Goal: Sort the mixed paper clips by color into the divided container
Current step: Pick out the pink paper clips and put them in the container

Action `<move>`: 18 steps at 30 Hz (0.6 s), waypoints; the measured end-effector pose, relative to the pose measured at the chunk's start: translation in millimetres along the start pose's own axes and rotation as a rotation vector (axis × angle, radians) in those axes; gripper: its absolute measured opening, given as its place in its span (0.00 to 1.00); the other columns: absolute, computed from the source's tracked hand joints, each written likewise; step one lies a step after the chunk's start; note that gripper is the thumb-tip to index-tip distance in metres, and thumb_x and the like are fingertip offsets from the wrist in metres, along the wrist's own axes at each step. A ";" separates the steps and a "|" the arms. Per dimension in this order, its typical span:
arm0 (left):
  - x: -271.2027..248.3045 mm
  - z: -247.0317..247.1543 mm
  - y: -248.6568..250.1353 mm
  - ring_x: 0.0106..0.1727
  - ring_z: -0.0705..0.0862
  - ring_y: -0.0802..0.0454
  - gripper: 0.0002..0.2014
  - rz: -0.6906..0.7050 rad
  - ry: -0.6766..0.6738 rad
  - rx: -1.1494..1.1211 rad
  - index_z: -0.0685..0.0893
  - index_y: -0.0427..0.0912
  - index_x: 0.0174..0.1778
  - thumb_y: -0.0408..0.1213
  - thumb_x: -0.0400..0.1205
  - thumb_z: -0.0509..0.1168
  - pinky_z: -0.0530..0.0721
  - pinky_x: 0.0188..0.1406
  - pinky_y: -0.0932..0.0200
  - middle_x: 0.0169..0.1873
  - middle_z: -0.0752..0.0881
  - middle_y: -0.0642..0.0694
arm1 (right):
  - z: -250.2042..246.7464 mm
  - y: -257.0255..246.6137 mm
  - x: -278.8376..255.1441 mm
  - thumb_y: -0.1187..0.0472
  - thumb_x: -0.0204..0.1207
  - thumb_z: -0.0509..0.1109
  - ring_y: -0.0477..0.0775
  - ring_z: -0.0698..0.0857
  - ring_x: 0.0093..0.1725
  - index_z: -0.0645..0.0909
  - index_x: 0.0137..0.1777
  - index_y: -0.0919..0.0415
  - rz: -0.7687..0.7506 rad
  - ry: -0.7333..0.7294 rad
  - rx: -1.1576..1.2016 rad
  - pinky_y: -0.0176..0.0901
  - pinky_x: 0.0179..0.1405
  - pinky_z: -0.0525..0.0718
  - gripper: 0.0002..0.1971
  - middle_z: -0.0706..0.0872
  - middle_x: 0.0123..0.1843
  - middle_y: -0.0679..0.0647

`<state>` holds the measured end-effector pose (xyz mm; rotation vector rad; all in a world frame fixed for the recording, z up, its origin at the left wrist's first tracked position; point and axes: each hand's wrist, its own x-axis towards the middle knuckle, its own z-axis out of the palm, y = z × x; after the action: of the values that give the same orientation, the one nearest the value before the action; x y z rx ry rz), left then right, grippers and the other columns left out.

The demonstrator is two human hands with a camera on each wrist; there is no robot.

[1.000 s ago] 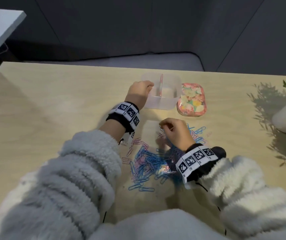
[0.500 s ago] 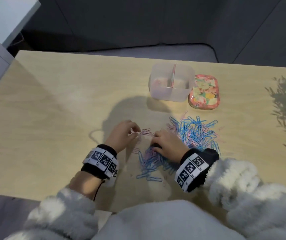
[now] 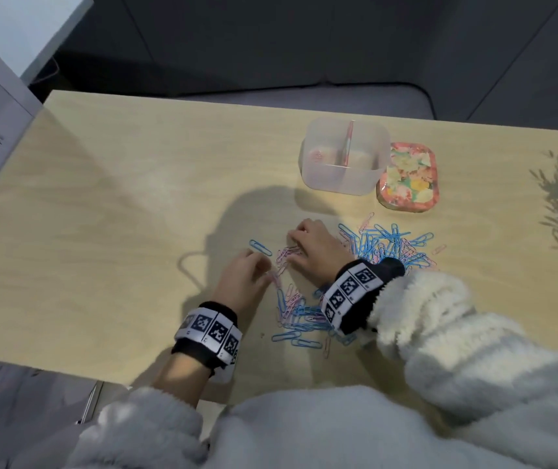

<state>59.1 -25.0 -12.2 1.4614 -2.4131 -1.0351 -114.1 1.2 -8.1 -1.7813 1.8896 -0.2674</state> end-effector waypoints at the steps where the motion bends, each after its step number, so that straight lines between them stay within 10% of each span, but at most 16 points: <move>1: 2.4 1.1 3.2 0.46 0.81 0.47 0.06 0.018 -0.017 0.011 0.84 0.38 0.46 0.32 0.75 0.68 0.77 0.50 0.56 0.42 0.78 0.47 | 2.6 -3.7 1.1 0.53 0.74 0.67 0.56 0.70 0.63 0.77 0.59 0.61 -0.032 -0.010 -0.029 0.49 0.58 0.75 0.16 0.73 0.60 0.57; 9: -5.2 3.1 -3.3 0.43 0.77 0.56 0.17 -0.028 0.025 -0.034 0.81 0.40 0.56 0.40 0.73 0.72 0.76 0.49 0.65 0.46 0.76 0.49 | 1.7 17.4 -19.2 0.62 0.81 0.61 0.60 0.75 0.61 0.79 0.65 0.65 -0.029 0.011 0.102 0.48 0.61 0.73 0.15 0.79 0.58 0.63; 18: 17.6 15.8 21.8 0.53 0.80 0.41 0.14 -0.005 -0.064 0.123 0.81 0.37 0.56 0.36 0.76 0.68 0.76 0.53 0.51 0.52 0.80 0.38 | 11.3 -0.5 -18.5 0.61 0.73 0.69 0.59 0.74 0.59 0.82 0.58 0.62 0.004 -0.024 0.084 0.49 0.57 0.73 0.14 0.77 0.55 0.60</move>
<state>27.0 -25.5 -14.6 1.4948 -2.5603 -0.9647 -108.1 21.4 -13.0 -1.7181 1.8377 -0.3184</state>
